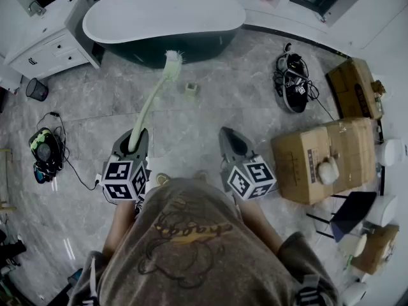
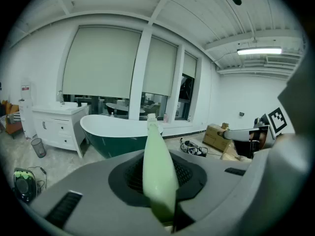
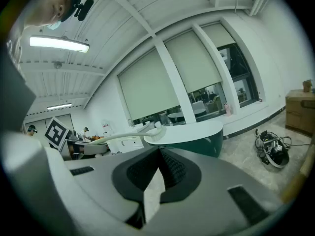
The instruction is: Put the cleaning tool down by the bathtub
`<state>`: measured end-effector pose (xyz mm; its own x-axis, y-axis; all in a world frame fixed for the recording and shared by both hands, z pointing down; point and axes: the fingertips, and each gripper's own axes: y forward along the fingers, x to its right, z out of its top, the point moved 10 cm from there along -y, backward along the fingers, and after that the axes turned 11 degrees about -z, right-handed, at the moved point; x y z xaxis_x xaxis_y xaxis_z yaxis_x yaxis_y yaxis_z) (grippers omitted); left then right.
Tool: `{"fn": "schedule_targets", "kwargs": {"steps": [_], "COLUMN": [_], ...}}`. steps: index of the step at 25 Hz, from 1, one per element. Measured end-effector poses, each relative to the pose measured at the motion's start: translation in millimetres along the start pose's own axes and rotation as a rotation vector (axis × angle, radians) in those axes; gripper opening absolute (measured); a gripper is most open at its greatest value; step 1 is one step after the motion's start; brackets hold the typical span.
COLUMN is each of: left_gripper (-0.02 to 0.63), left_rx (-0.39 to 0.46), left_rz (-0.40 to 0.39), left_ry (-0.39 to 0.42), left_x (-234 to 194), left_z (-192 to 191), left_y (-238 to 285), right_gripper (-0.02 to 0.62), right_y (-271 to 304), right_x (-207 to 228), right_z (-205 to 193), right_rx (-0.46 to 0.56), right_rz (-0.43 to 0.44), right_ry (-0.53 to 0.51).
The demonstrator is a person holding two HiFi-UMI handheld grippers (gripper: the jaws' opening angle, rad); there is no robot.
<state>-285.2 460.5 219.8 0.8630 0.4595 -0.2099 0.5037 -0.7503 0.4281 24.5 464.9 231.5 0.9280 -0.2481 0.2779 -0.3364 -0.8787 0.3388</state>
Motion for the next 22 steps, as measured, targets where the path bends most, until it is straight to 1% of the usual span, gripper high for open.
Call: {"fn": "schedule_targets", "kwargs": {"steps": [9, 13, 18, 22], "left_gripper": [0.067, 0.067, 0.067, 0.067], "left_rx": [-0.007, -0.001, 0.001, -0.007], "left_rz": [0.010, 0.018, 0.030, 0.020], "left_ry": [-0.004, -0.012, -0.045, -0.048], "left_x": [23, 40, 56, 62], "left_z": [-3, -11, -18, -19], "left_y": [7, 15, 25, 37], "right_gripper": [-0.003, -0.002, -0.002, -0.002], "right_y": [-6, -14, -20, -17], "right_x": [16, 38, 65, 82], "right_z": [4, 2, -3, -4], "right_rx": [0.005, 0.014, -0.001, -0.004], "right_rz": [0.040, 0.060, 0.086, 0.076], "right_ry": [0.012, 0.047, 0.054, 0.064]}}
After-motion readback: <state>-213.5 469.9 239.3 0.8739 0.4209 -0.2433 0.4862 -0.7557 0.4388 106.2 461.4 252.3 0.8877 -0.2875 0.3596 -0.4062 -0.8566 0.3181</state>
